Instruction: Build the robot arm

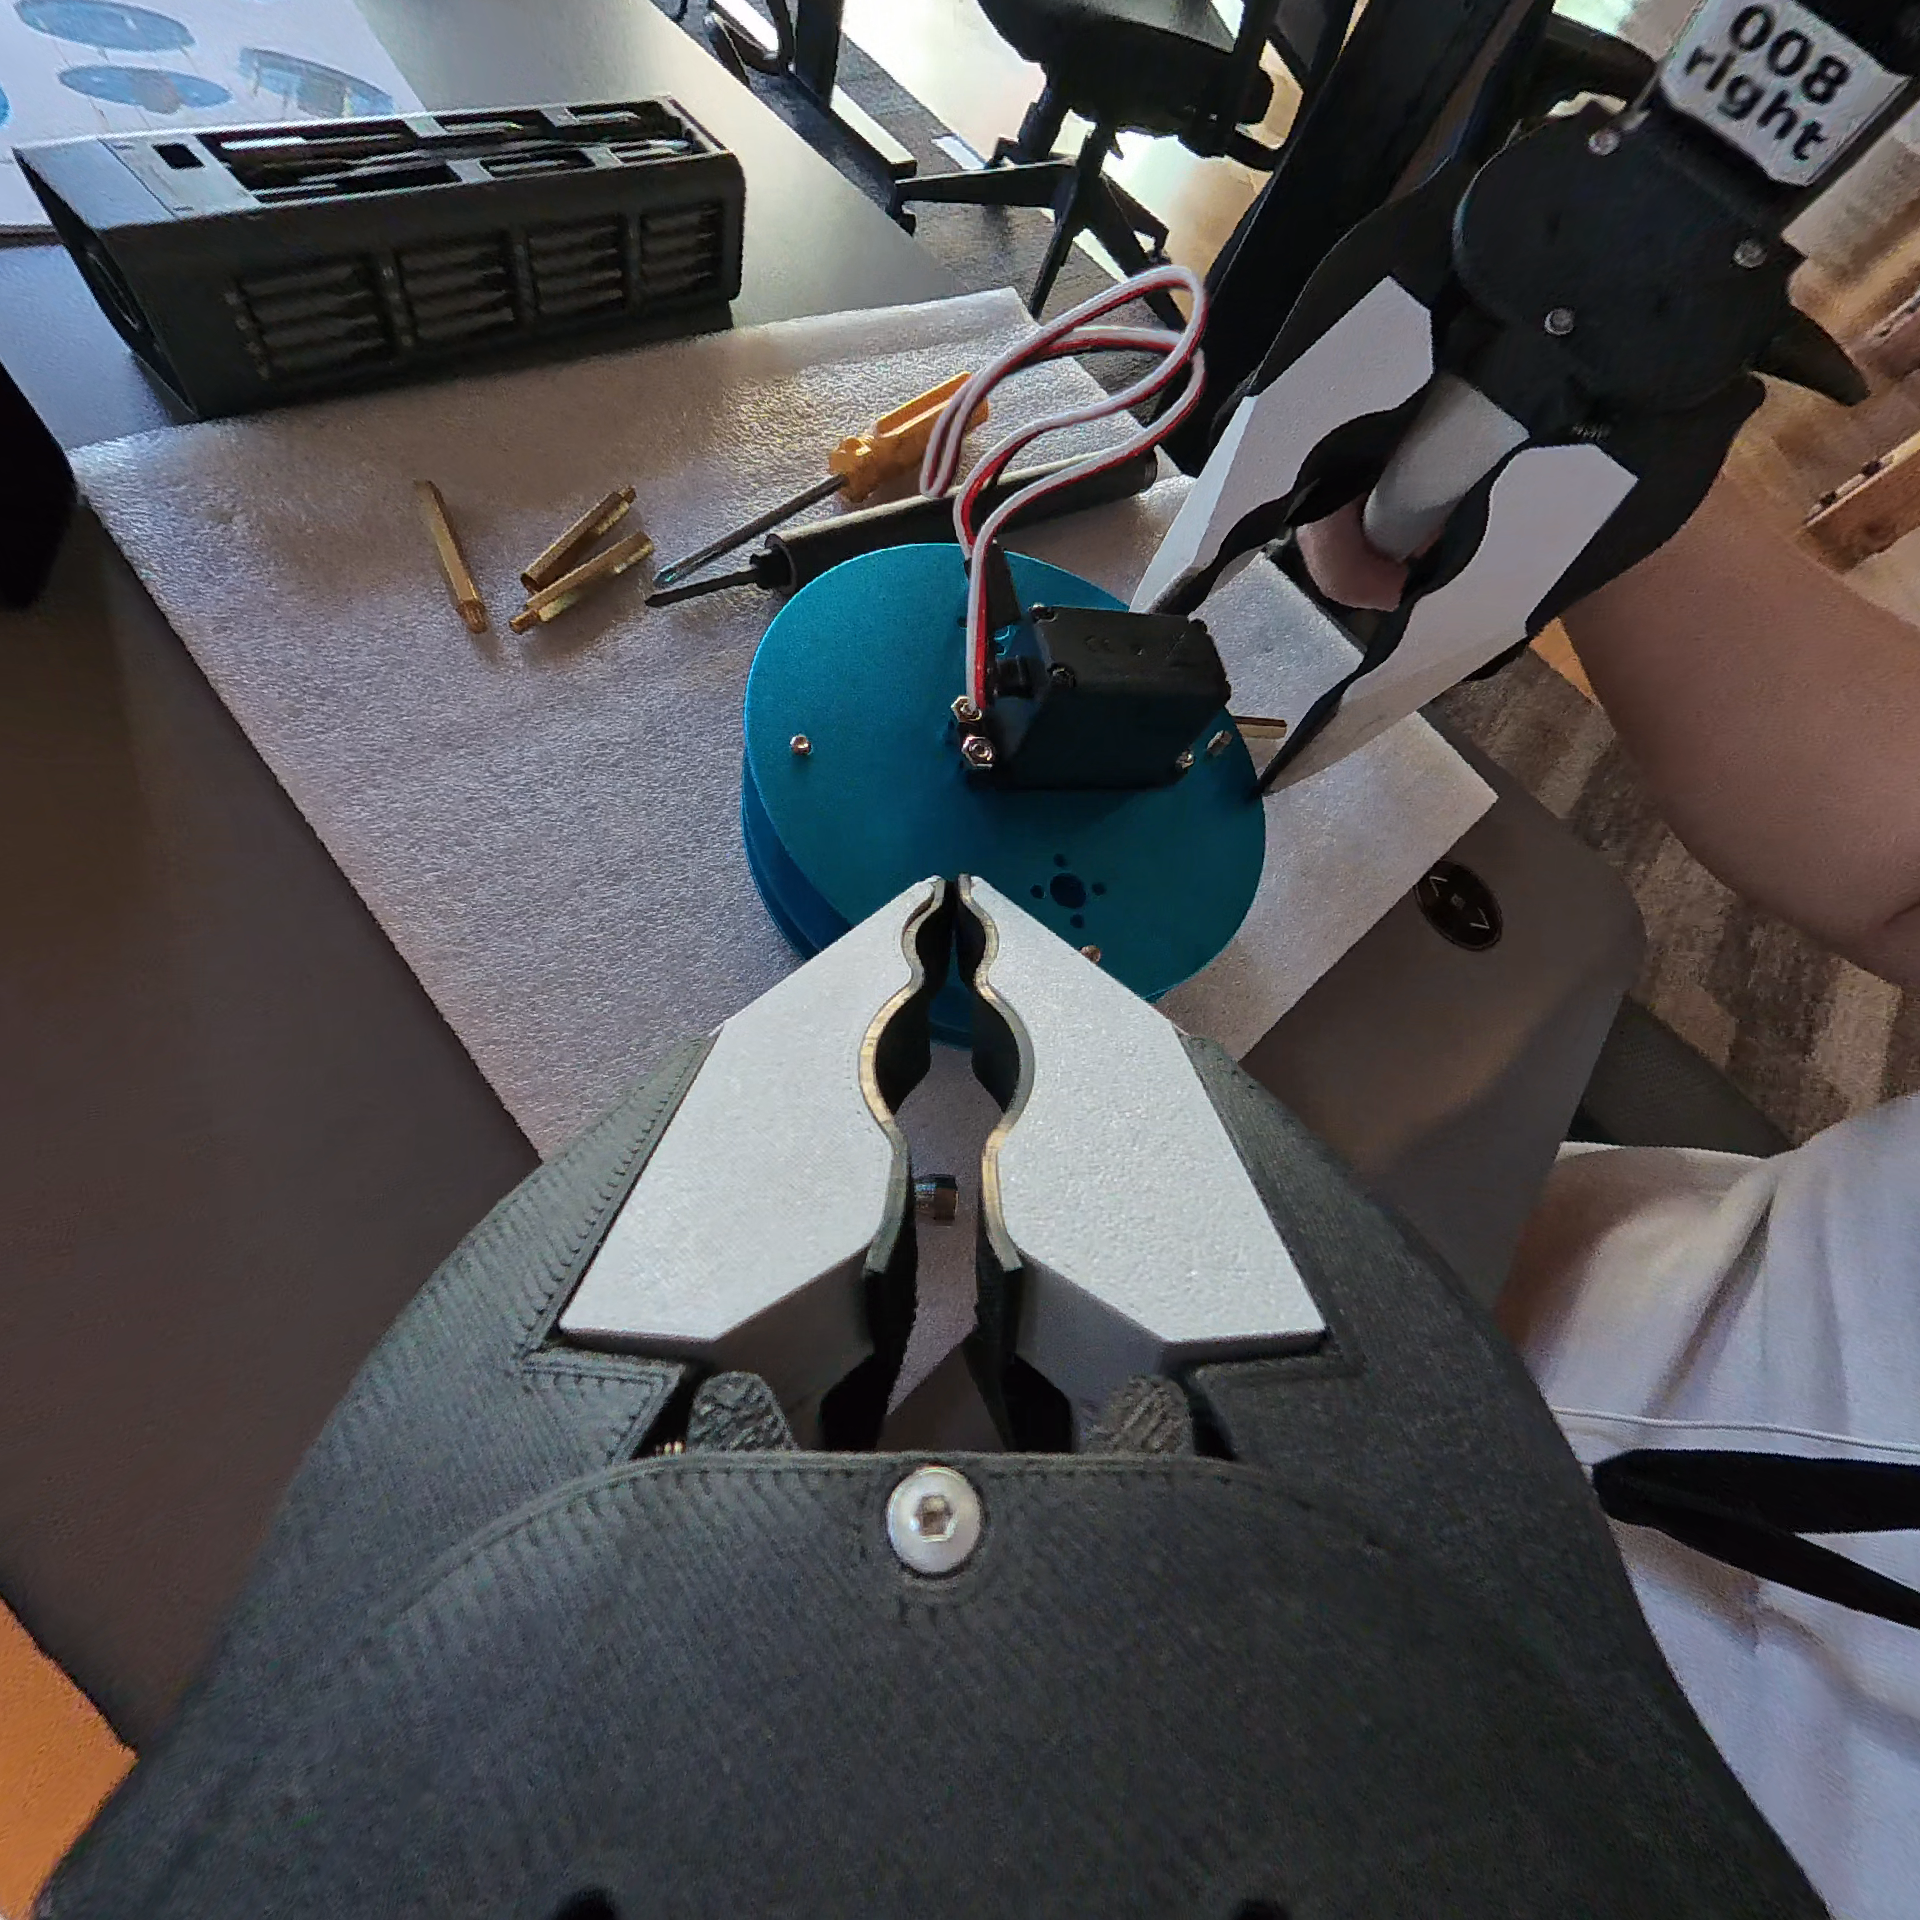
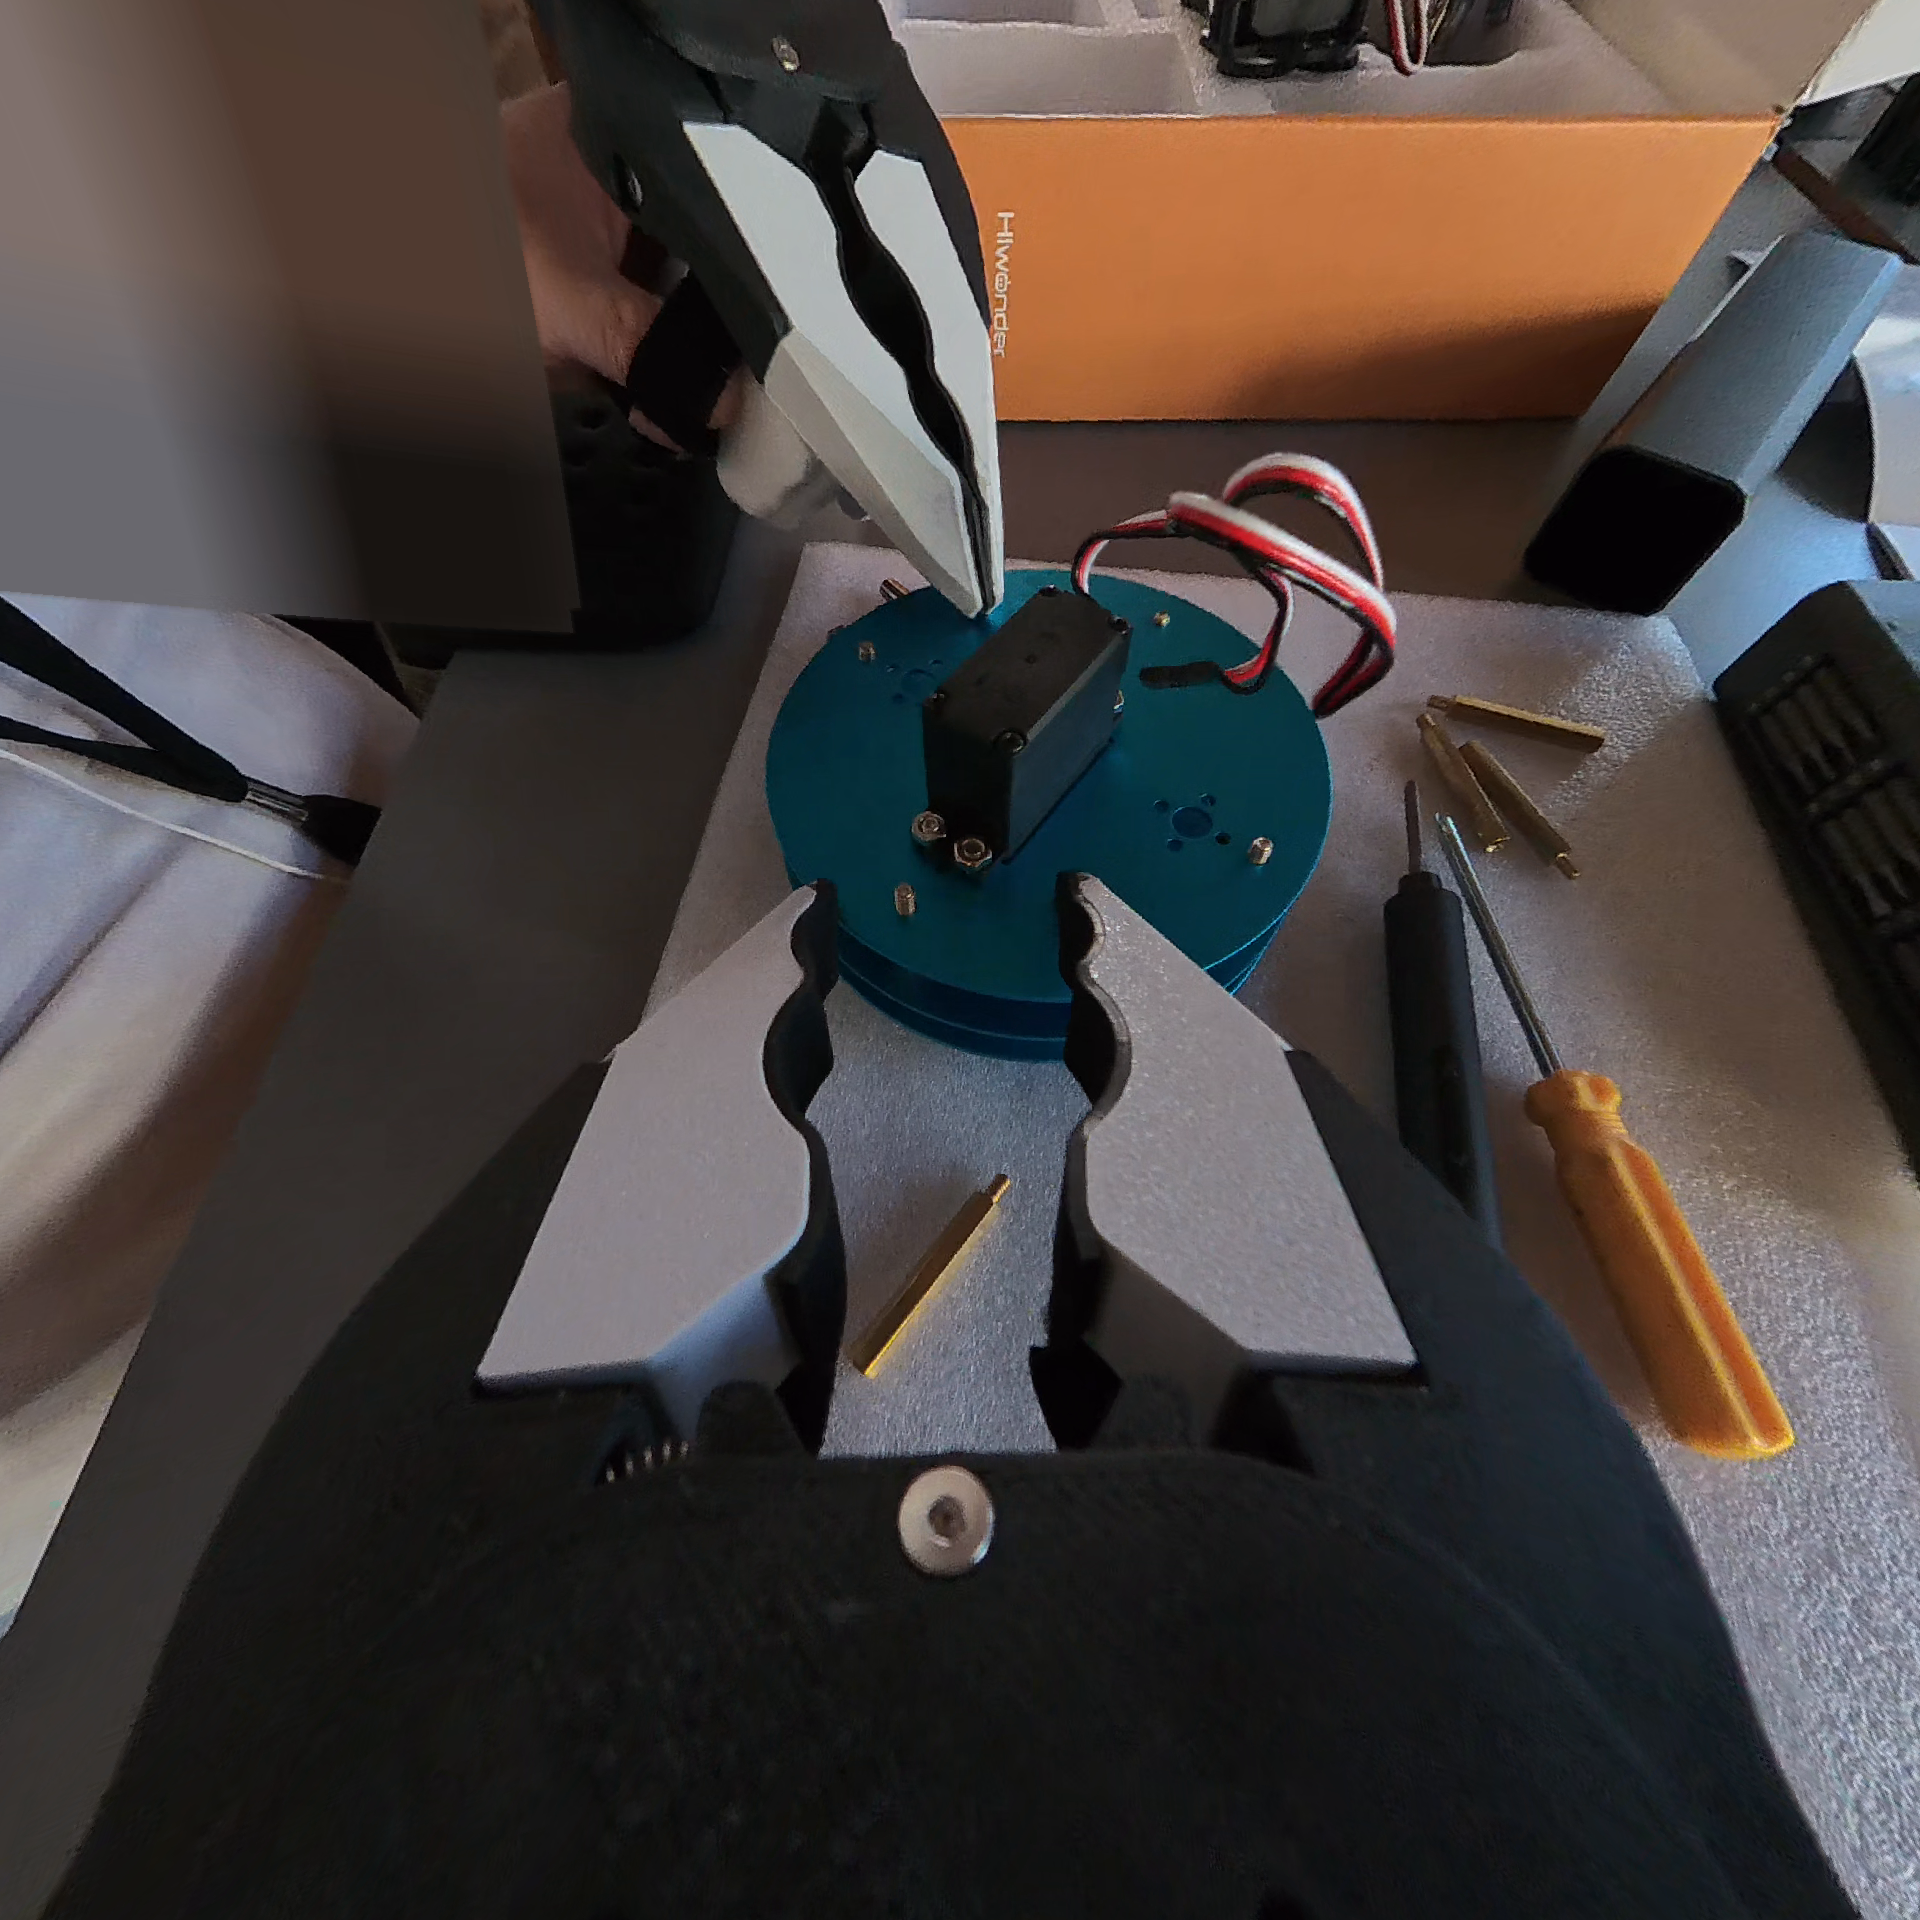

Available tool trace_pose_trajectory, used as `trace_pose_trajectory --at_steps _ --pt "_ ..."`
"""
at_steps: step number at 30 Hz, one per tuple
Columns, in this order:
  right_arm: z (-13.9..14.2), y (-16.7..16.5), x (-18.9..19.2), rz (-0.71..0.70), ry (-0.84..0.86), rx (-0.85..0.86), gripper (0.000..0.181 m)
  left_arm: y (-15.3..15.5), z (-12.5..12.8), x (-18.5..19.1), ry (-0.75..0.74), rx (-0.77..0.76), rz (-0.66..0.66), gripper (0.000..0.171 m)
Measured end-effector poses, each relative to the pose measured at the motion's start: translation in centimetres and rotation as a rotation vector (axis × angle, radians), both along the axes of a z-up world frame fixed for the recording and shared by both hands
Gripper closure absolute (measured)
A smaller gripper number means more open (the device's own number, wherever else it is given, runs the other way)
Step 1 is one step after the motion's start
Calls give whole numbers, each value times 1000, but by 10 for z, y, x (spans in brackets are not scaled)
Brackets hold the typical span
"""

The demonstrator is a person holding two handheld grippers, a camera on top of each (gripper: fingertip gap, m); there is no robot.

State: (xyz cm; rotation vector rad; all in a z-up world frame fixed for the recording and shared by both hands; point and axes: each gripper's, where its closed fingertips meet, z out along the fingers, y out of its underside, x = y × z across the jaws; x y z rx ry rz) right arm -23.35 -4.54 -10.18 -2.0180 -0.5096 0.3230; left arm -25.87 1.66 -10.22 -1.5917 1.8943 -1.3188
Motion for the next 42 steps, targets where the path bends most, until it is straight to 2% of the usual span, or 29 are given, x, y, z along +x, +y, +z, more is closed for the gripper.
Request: trace_pose_trajectory --at_steps 4,6,8,10,14,17,22,25,28,33,36,40,42 --pt "11 -1 2 -58 -17 52 130 1 0 1 -17 2 29 171" --pt "25 -4 -2 -103 -53 144 129 -4 5 0 -1 -107 23 171" --pt "31 -10 -13 -123 -150 204 129 -8 14 -4 -3 -244 12 162" --pt "22 -14 -28 -116 -325 222 128 -4 18 -10 -16 -267 23 163" --pt "-3 -4 -39 -94 -749 245 126 8 13 -24 -10 -130 51 153" --pt "-12 7 -31 -99 -1039 239 132 9 14 -31 -19 -101 47 152" --pt "-20 15 -20 -85 -1322 198 140 9 11 -39 -6 -63 27 150" --pt "-18 17 -20 -94 -1323 189 142 11 7 -39 10 -26 8 149" --pt "-9 17 -15 -83 -1248 158 145 19 4 -34 21 82 -7 144" --pt "5 23 -5 -7 -1056 74 145 28 18 -24 -96 415 -108 126" --pt "12 27 0 24 -943 44 145 22 15 -17 -149 629 -186 112" --pt "20 31 7 51 -813 -1 145 17 6 0 -212 840 -223 113" --pt "24 33 10 59 -741 -21 145 14 6 10 -245 869 -216 115"
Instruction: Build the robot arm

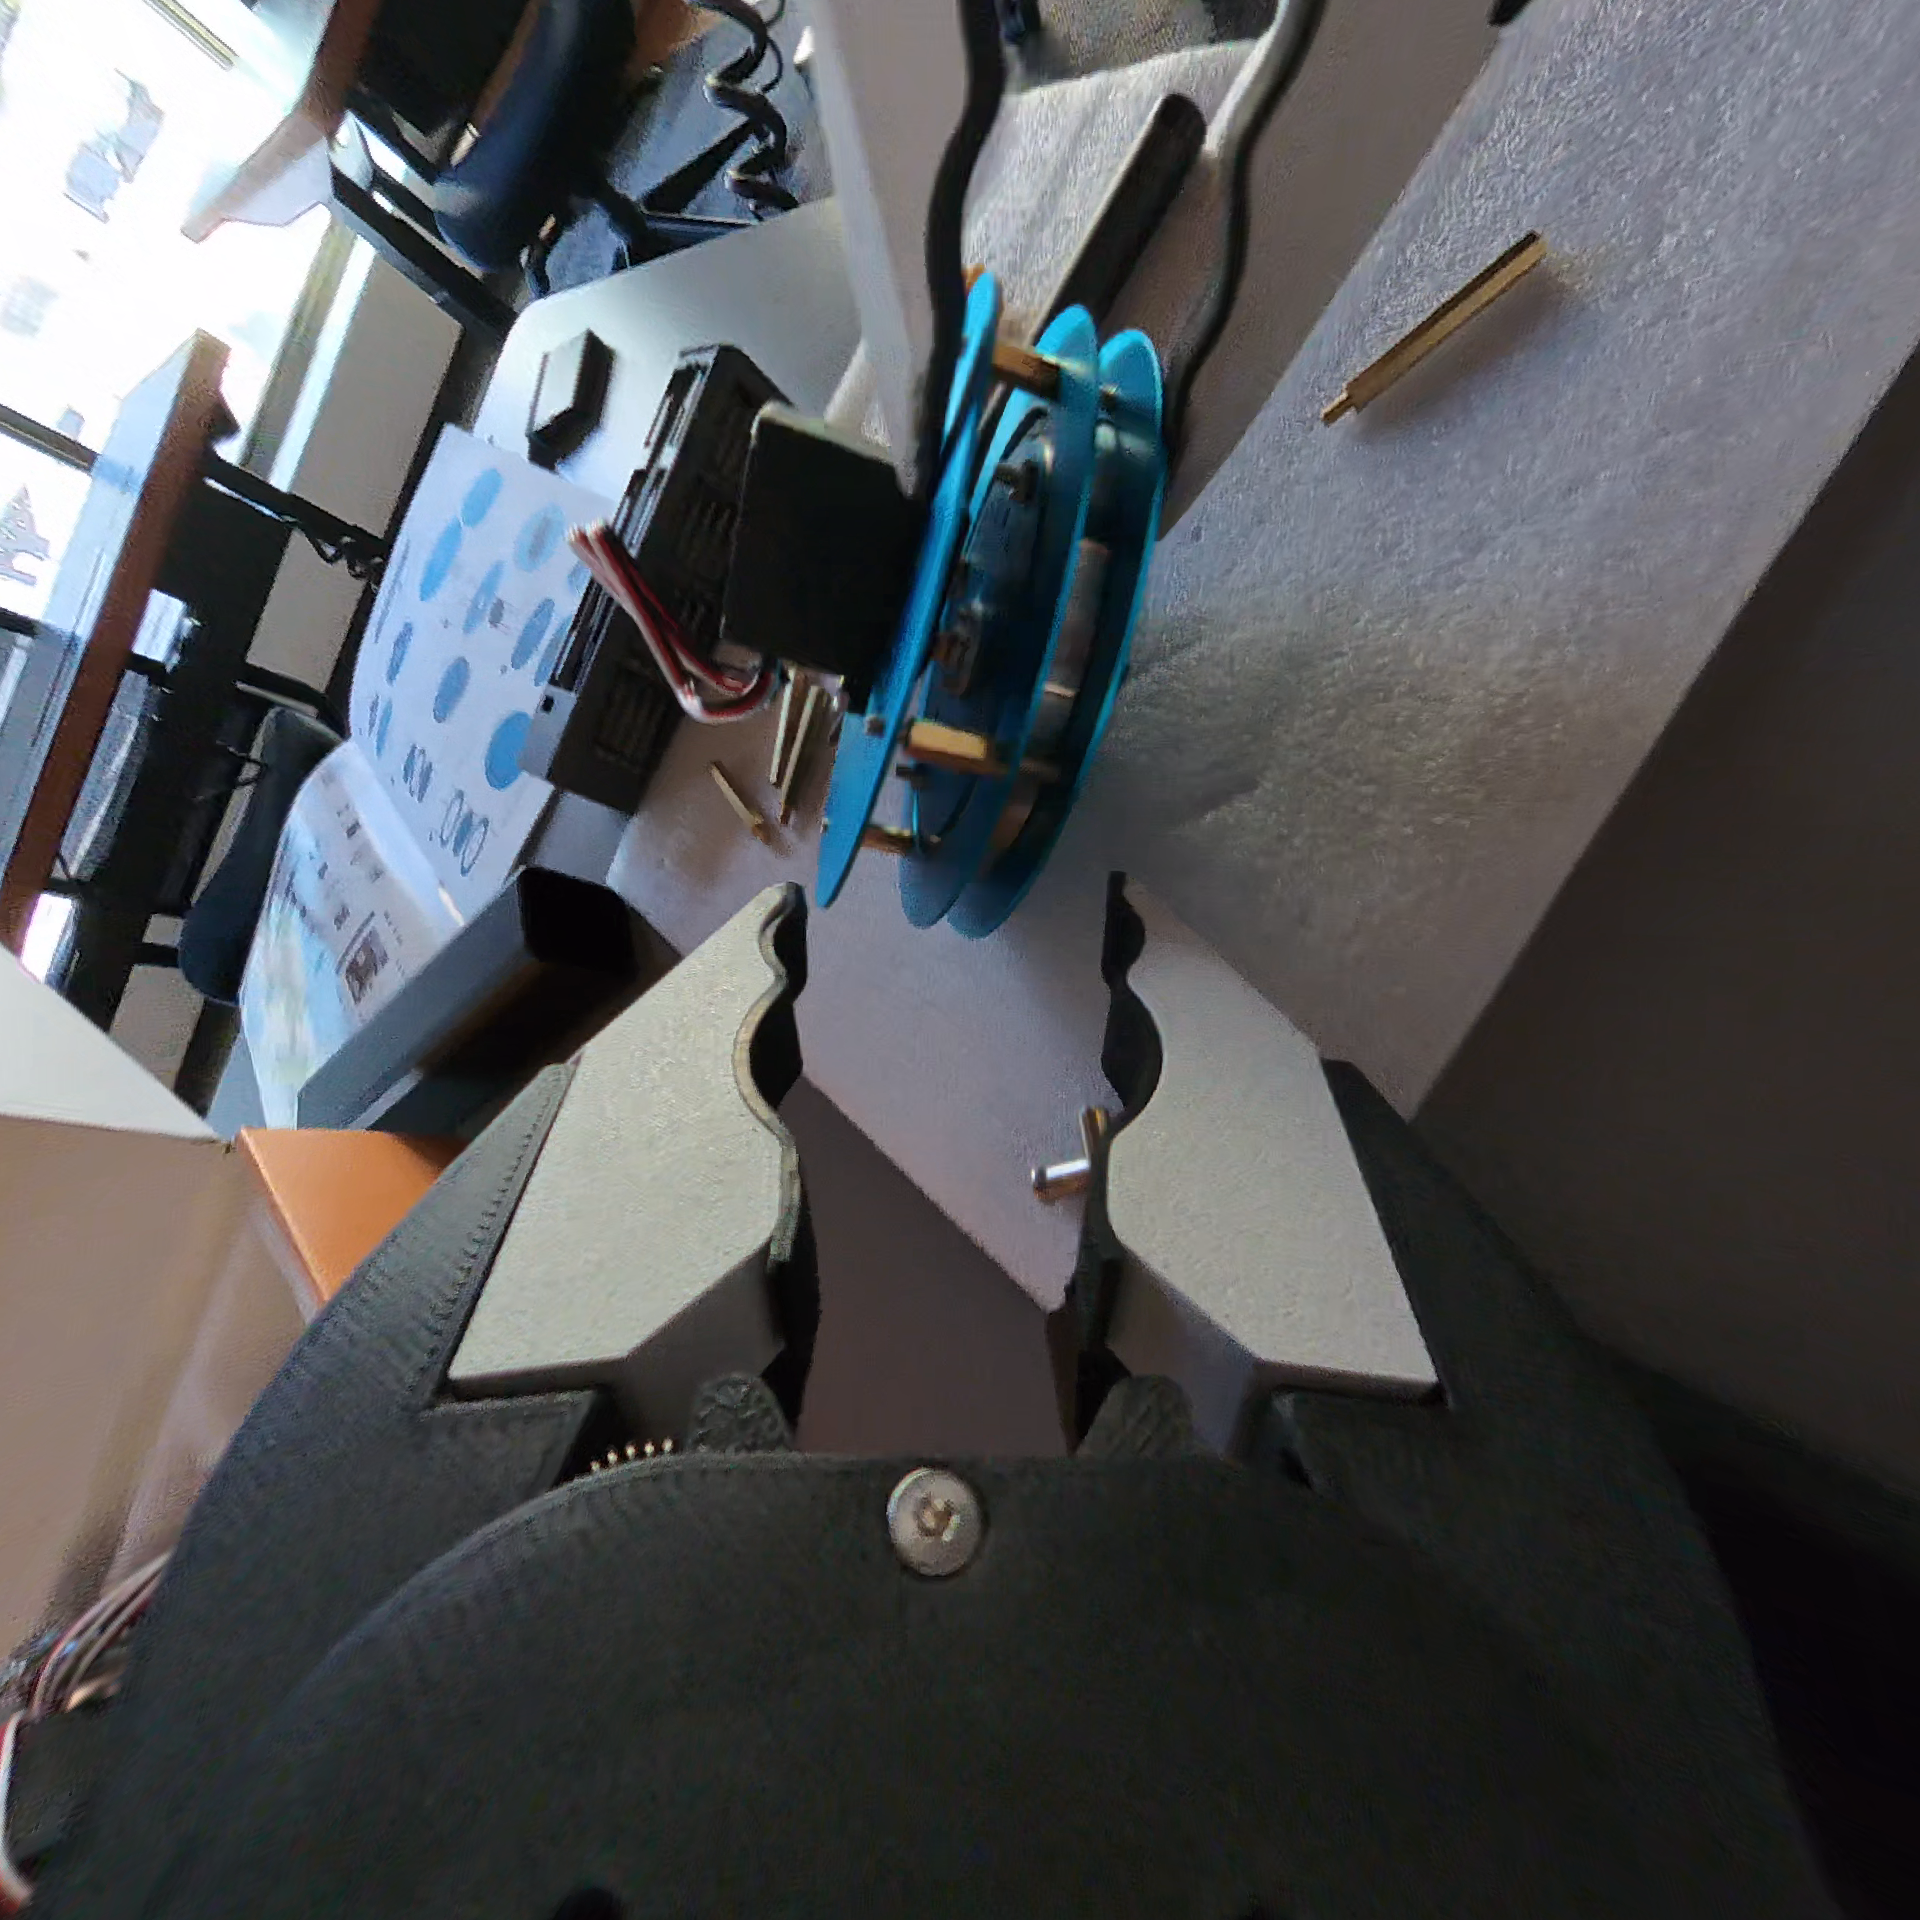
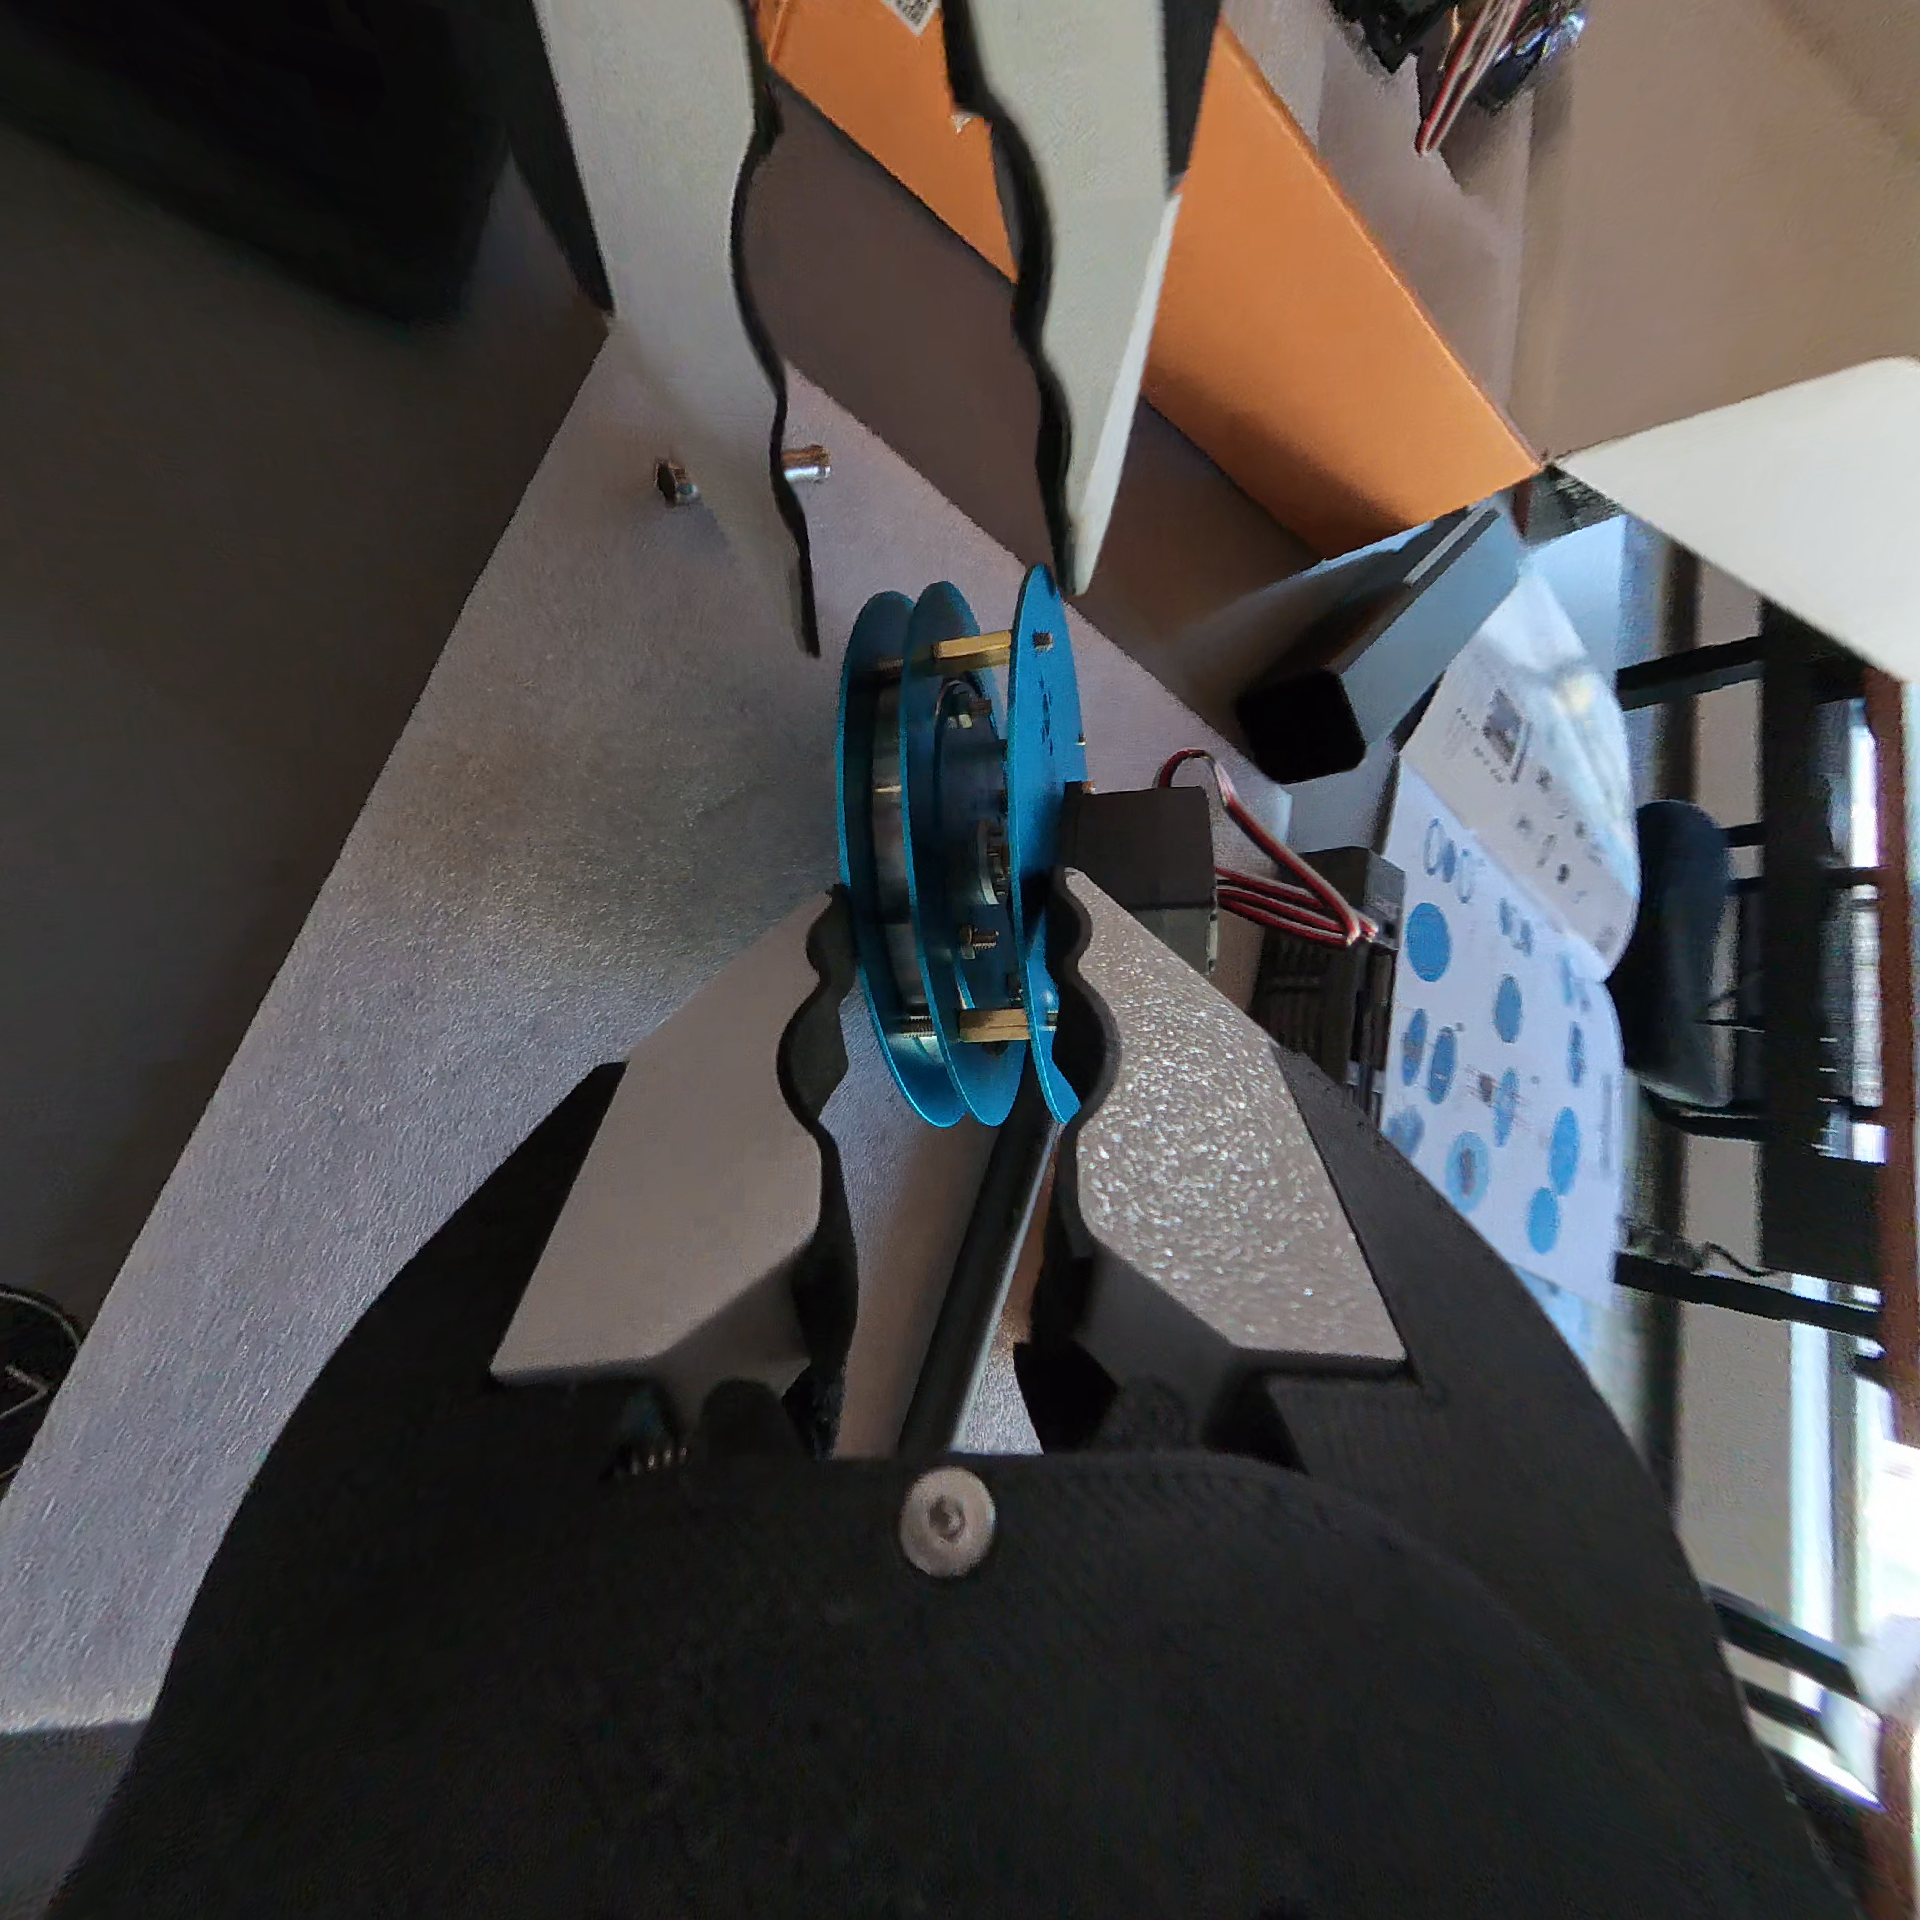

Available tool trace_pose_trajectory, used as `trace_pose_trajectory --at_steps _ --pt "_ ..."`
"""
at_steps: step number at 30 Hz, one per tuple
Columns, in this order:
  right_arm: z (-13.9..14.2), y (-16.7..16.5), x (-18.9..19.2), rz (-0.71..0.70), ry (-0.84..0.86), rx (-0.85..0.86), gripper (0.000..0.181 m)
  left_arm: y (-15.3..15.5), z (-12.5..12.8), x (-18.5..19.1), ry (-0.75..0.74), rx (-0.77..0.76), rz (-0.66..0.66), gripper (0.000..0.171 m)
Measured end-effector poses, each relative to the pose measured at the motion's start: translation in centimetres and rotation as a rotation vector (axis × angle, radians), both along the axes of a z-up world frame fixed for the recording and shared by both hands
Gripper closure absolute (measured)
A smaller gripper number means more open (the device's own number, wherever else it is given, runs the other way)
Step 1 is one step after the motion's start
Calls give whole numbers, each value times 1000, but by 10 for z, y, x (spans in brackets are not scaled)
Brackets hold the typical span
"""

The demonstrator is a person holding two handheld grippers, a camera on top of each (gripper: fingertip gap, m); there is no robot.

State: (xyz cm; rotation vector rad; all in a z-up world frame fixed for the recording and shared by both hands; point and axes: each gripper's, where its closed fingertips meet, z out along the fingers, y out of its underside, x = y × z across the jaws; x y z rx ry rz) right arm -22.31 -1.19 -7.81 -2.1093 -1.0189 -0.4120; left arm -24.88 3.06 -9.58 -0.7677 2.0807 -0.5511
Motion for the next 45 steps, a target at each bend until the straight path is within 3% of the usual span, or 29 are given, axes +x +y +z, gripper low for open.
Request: trace_pose_trajectory --at_steps 8,18,23,36,45 --pt "7 7 8 8 168 -33 145 0 11 22 -116 13 -43 133" --pt "12 13 -4 59 72 64 142 -7 16 28 -133 50 -69 135" --pt "9 21 4 19 -119 61 146 -15 20 33 -128 59 -69 135" --pt "9 14 10 -4 -95 90 150 -26 23 37 -115 53 -123 139" --pt "8 8 10 5 -33 160 151 -27 21 31 -134 -112 -102 132"
